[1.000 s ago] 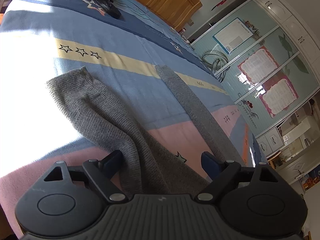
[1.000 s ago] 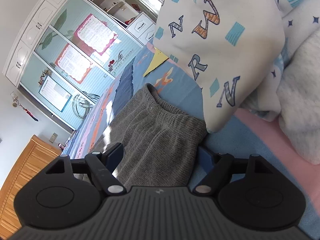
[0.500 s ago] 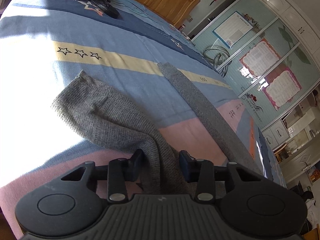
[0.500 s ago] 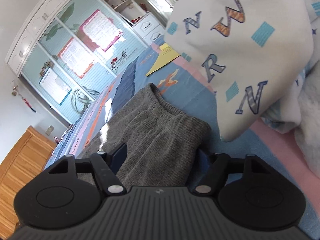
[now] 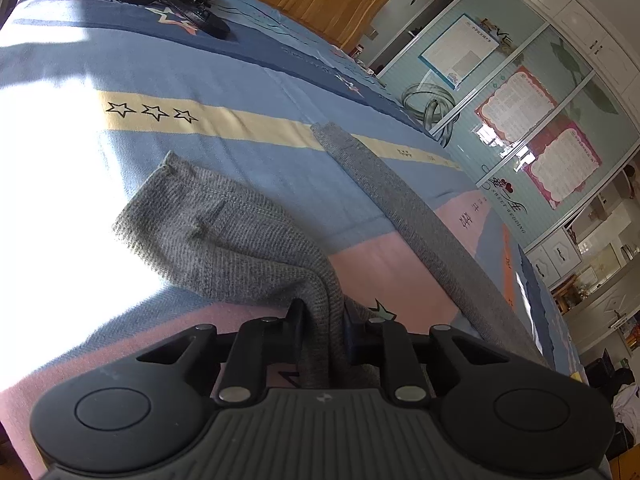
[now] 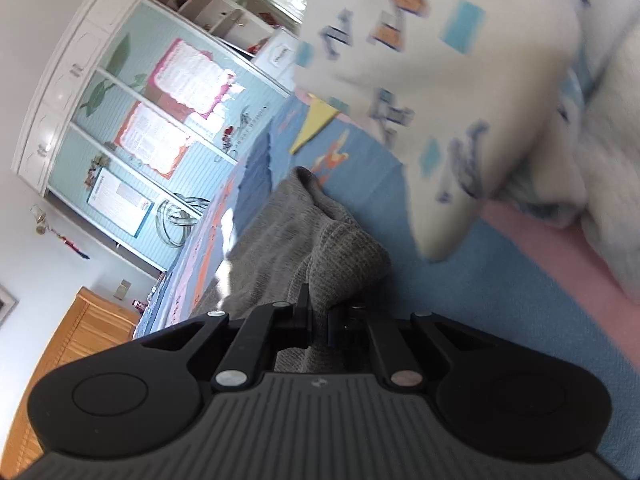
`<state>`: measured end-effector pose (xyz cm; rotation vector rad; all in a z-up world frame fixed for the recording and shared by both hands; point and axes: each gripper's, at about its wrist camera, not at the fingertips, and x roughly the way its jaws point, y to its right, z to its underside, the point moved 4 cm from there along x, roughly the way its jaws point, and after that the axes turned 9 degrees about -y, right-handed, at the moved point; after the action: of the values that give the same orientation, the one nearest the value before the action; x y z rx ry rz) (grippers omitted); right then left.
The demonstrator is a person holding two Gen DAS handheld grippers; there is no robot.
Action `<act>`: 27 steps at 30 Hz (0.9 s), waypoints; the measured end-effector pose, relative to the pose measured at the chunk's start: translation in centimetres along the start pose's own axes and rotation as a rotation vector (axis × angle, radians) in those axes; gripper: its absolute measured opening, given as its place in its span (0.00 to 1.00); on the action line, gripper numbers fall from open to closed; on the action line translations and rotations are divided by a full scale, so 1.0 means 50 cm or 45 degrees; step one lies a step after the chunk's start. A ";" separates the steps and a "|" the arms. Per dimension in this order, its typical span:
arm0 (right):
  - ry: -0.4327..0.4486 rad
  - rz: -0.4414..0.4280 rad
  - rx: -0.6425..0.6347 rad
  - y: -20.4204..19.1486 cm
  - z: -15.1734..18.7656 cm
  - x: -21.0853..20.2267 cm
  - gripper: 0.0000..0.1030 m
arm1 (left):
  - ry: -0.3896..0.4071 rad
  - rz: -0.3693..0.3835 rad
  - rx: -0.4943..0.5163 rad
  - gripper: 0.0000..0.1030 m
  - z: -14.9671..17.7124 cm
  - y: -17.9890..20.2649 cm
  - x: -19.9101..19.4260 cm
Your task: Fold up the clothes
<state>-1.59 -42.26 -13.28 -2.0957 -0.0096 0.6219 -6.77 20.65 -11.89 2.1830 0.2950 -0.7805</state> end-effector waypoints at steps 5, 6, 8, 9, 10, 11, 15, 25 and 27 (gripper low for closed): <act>-0.004 -0.150 0.073 -0.038 -0.023 -0.003 0.07 | -0.008 0.006 0.007 0.19 -0.004 0.001 0.002; -0.011 -0.179 0.083 -0.049 -0.030 0.000 0.07 | -0.010 0.007 0.012 0.19 -0.005 0.001 0.002; -0.025 -0.230 0.106 -0.071 -0.045 0.012 0.07 | -0.021 0.017 0.006 0.19 -0.007 0.000 0.002; -0.029 -0.245 0.115 -0.082 -0.053 0.020 0.07 | -0.030 0.028 -0.002 0.19 -0.009 -0.001 0.002; -0.034 -0.257 0.123 -0.094 -0.063 0.030 0.07 | -0.039 0.043 -0.014 0.19 -0.013 -0.002 0.002; -0.037 -0.259 0.131 -0.105 -0.072 0.043 0.07 | -0.050 0.063 -0.031 0.19 -0.018 -0.003 0.003; -0.042 -0.239 0.173 -0.146 -0.103 0.103 0.07 | -0.081 0.148 -0.086 0.20 -0.041 -0.002 0.010; -0.046 -0.048 0.280 -0.173 -0.135 0.295 0.07 | -0.133 0.241 -0.114 0.21 -0.078 0.031 0.061; -0.040 -0.021 0.303 -0.166 -0.135 0.323 0.07 | -0.141 0.244 -0.106 0.21 -0.078 0.035 0.074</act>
<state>17.31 -38.87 -10.63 -1.8540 0.0278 0.6149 -1.38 22.27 -11.16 2.0458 0.0596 -0.7641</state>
